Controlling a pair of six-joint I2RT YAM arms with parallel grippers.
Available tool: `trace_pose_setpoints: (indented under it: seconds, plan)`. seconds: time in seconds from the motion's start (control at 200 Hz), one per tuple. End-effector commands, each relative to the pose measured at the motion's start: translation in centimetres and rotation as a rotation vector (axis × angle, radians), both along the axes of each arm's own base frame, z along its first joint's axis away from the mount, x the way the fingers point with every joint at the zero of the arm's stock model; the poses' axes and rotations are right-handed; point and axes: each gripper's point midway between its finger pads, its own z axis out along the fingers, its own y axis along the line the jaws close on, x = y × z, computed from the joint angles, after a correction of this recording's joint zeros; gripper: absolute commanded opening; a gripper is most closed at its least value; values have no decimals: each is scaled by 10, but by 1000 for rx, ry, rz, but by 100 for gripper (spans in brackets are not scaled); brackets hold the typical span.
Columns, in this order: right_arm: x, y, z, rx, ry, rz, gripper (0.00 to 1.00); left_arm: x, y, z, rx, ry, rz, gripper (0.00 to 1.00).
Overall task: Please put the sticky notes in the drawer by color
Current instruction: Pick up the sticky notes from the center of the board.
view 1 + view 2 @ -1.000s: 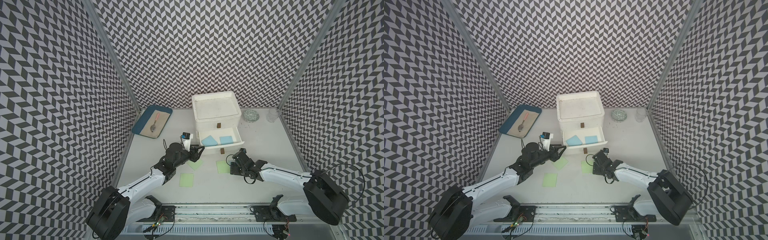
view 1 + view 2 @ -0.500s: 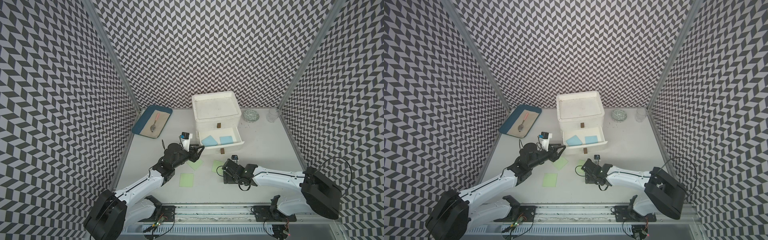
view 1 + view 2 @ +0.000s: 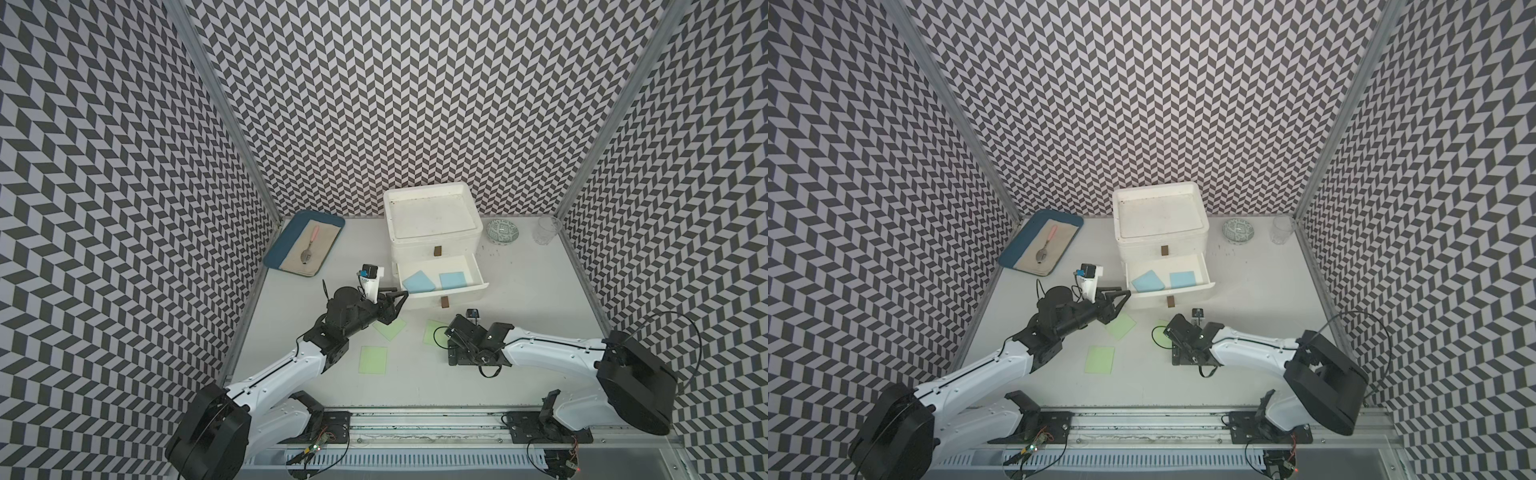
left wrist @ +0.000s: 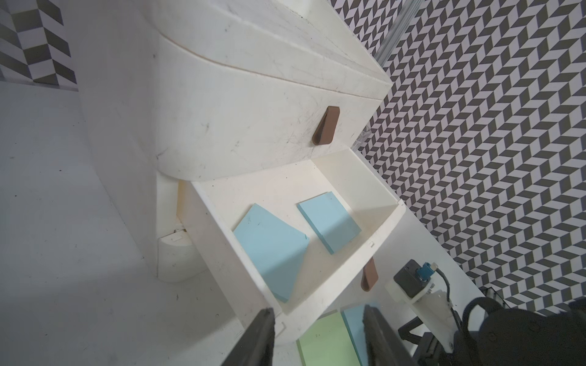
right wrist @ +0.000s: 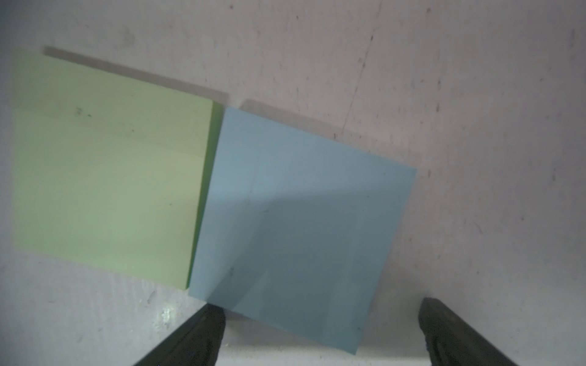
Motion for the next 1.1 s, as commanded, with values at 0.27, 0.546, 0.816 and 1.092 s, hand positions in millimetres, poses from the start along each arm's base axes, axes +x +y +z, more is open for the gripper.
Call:
trace_pose_setpoints:
  seconds: [0.27,0.546,0.816,1.092]
  plan:
    - [29,15,19,21,-109,13,100,-4,1,-2,18,-12,-4,49]
    - [33,-10,-8,-85,-77,-12,100,-3,3,-3,25,-15,2,49]
    - [8,-35,-14,-94,-24,-63,100,-4,1,-4,20,-13,-7,48]
    - [-1,-35,-16,-53,-7,-57,100,-5,0,-2,14,-14,-13,49]
